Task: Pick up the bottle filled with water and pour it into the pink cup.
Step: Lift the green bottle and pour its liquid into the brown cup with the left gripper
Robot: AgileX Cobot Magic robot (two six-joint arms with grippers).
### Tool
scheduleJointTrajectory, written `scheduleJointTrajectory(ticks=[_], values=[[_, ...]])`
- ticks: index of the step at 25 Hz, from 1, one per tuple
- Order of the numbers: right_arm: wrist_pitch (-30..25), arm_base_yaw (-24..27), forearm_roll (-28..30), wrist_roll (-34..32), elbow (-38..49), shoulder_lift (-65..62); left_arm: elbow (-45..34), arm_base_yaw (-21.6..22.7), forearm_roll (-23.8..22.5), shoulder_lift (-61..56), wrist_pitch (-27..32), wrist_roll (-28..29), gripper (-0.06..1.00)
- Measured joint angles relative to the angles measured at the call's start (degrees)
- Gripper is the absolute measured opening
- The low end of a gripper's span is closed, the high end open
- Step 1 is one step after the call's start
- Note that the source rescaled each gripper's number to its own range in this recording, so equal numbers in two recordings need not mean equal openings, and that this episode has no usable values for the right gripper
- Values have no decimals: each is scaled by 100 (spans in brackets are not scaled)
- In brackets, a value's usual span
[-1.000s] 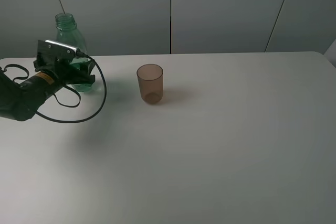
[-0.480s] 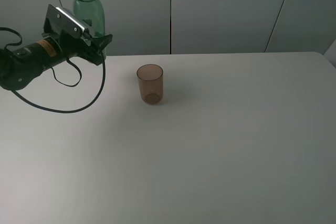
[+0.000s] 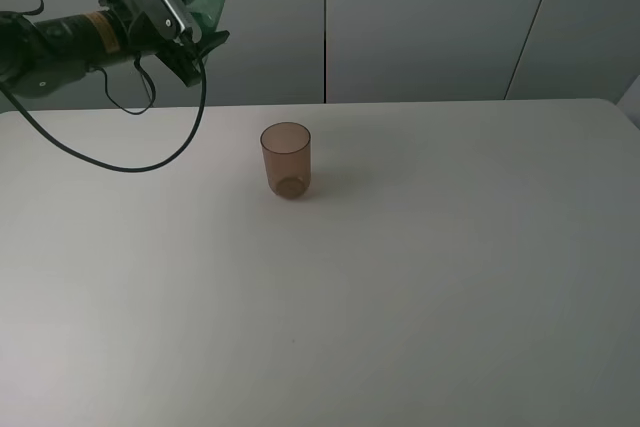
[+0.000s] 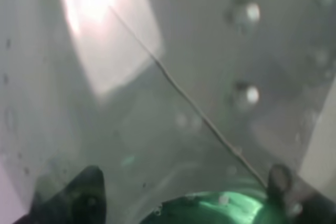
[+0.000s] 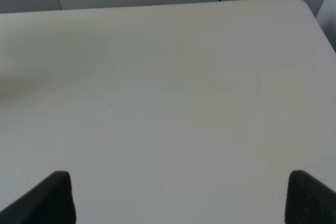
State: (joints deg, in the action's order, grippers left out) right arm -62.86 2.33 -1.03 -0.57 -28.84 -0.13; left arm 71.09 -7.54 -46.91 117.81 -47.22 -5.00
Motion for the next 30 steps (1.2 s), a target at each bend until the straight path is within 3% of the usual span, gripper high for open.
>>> scheduleJointTrajectory(ticks=[16,23,30], values=[[0,0,0,0,0,0,1080,0,-1307,947,-136,-28,1],[0,0,0,0,0,0,1480,0,-2078,1157,-136,-357,1],[0,0,11,0,0,0,1740,0,-2333,1541,-151,-855,1]])
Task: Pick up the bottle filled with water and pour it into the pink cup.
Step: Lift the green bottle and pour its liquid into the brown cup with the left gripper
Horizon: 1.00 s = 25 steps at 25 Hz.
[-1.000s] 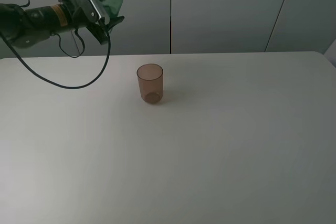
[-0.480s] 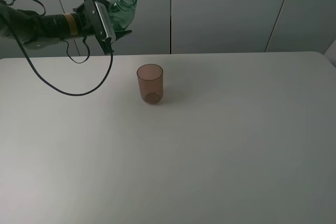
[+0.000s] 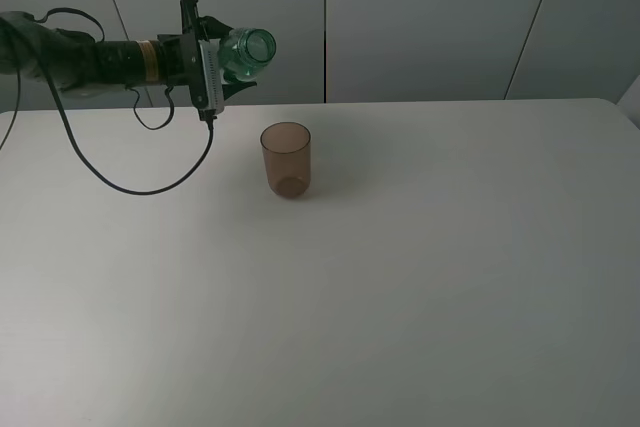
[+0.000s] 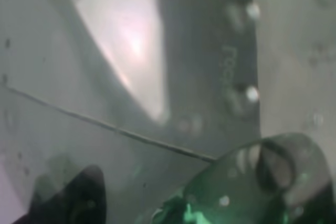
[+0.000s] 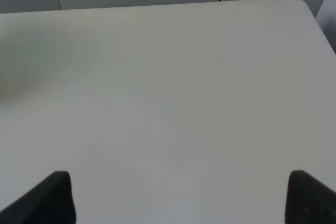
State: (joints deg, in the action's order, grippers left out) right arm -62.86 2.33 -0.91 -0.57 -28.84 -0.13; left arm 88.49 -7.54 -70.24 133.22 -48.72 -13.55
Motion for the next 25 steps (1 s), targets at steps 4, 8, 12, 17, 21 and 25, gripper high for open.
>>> scheduleJointTrajectory(ticks=[4,8,12,17,21,25], values=[[0,0,0,0,0,0,310,0,-63,254,-80,-26,1],[0,0,0,0,0,0,543,-26,-161,398,-113,-320,1],[0,0,0,0,0,0,679,-112,-498,408,-72,-557,1],[0,0,0,0,0,0,752,-188,-750,408,-34,-780,1],[0,0,0,0,0,0,752,-221,-933,408,110,-1031,1],[0,0,0,0,0,0,752,-226,-970,408,172,-1312,1]])
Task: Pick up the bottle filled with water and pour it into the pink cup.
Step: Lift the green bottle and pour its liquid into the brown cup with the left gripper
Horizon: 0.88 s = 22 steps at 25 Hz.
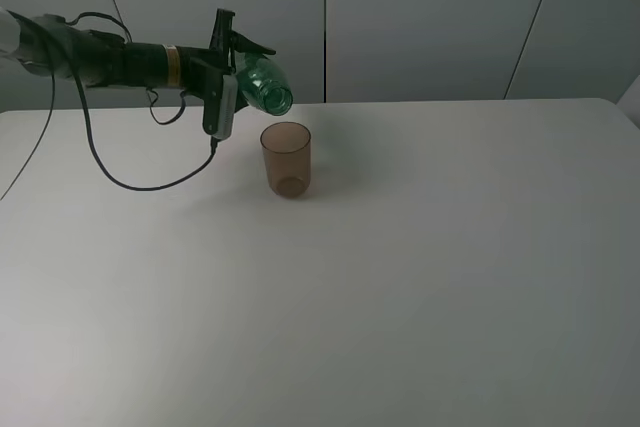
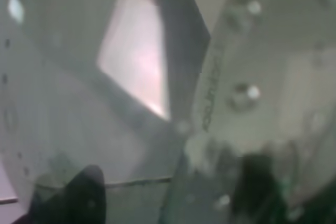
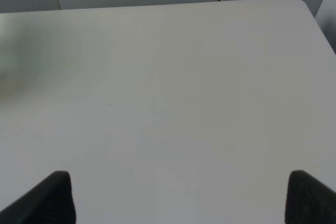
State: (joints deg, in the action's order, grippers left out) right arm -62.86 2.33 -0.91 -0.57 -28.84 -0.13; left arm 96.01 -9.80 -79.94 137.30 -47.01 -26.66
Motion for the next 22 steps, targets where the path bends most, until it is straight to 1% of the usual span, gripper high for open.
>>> scheduleJointTrajectory(ticks=[7,22], values=[[0,0,0,0,0,0,74,-28,0,0,182,-344,1],[0,0,0,0,0,0,131,-95,43,0,310,-1052,1]])
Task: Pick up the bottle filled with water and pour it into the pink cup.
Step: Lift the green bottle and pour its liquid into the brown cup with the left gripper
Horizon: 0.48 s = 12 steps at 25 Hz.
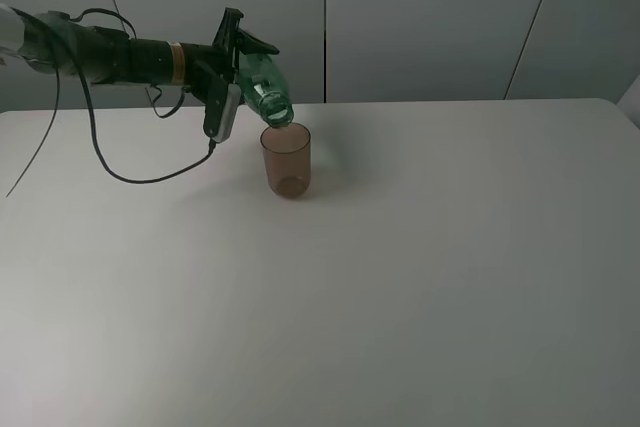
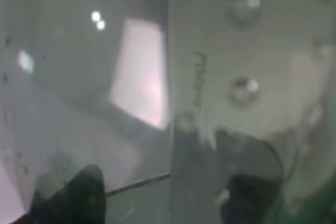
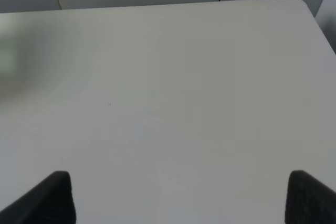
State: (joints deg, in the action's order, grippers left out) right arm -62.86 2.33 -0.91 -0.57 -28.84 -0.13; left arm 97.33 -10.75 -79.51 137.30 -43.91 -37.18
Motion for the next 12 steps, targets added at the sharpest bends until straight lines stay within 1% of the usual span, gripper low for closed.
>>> scheduleJointTrajectory(ticks=[12], values=[[0,0,0,0,0,0,358,-56,33,0,34,-137,0]])
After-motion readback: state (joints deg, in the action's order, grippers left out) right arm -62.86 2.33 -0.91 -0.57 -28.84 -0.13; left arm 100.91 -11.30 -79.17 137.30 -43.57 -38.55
